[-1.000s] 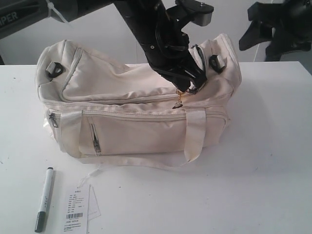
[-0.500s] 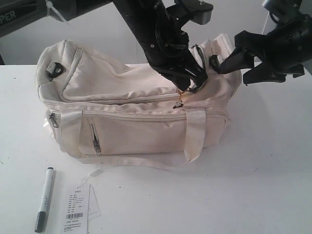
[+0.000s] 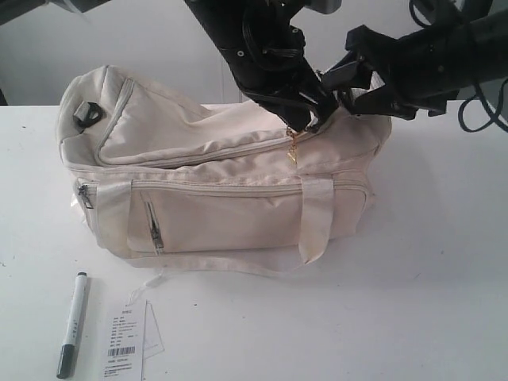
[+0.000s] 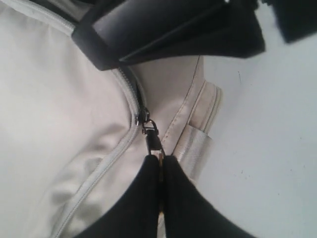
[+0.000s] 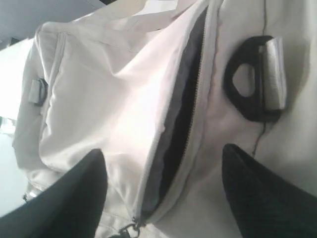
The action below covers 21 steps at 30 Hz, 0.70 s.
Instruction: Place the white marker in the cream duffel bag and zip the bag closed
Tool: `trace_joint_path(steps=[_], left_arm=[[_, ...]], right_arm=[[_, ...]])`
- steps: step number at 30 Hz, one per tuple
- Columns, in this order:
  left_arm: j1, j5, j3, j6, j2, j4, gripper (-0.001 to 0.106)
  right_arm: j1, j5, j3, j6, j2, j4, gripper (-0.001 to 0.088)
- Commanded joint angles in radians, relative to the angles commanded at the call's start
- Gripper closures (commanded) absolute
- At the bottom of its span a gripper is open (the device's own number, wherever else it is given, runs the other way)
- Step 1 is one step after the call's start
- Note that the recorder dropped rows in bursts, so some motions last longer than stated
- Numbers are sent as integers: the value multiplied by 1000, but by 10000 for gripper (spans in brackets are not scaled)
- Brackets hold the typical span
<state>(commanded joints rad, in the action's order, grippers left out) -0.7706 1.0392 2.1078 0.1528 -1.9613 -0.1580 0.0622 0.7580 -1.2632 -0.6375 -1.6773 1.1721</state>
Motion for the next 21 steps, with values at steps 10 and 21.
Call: trace_joint_path(steps=[10,21], left_arm=[[0,4,0,-4,0,-7,1053],[0,9,0,-4,0,-14,1053]], right_arm=[[59,-72,-6,-35,-101,10,365],[67,-101,-6,-69,-127,10,868]])
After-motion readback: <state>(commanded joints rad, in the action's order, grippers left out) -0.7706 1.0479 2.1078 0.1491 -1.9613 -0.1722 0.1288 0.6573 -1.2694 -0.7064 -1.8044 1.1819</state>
